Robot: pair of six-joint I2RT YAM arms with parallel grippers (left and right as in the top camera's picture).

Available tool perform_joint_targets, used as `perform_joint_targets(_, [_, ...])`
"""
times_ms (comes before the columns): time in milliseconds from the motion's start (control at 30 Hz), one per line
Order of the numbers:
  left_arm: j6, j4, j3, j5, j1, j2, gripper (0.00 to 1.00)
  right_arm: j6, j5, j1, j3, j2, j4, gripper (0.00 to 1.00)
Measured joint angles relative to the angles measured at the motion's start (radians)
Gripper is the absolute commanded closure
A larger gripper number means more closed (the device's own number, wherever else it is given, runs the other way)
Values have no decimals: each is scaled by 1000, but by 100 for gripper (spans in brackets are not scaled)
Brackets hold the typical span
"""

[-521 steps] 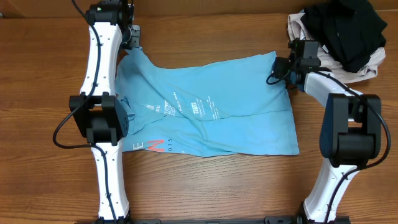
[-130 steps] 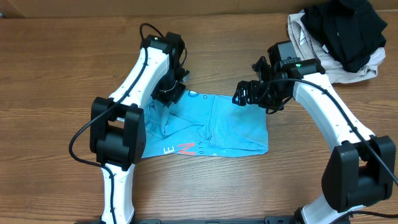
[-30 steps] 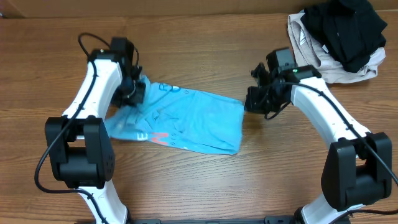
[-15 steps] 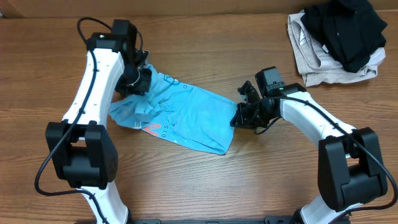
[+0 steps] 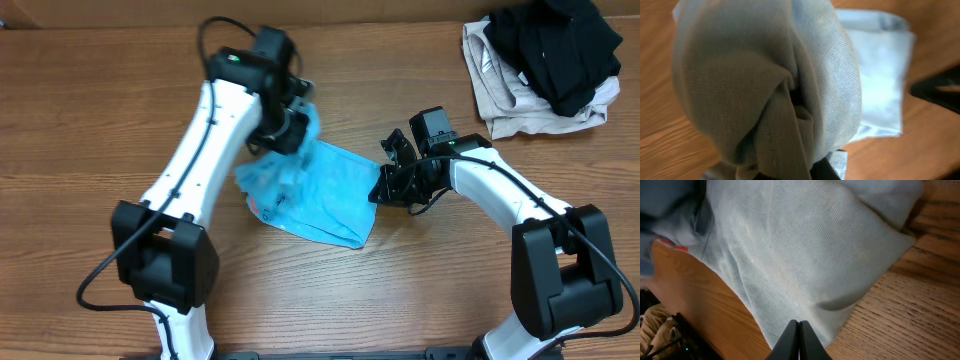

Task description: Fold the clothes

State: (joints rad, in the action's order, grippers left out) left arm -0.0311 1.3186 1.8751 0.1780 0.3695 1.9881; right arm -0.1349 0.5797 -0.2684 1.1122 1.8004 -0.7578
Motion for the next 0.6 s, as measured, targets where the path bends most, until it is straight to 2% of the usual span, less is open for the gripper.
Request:
perform_joint_targets(200, [10, -6, 0, 6, 125, 0, 96, -1, 0, 2, 0, 0, 11, 96])
perform_joint_targets(400, [80, -42, 0, 10, 203, 0, 94, -11, 9, 43, 0, 0, 14, 96])
perform_joint_targets(433, [91, -43, 0, 10, 209, 0, 87, -12, 10, 56, 0, 0, 14, 96])
perform_joint_targets(600, [135, -47, 0, 11, 220, 20, 66, -16, 43, 114, 2, 0, 5, 96])
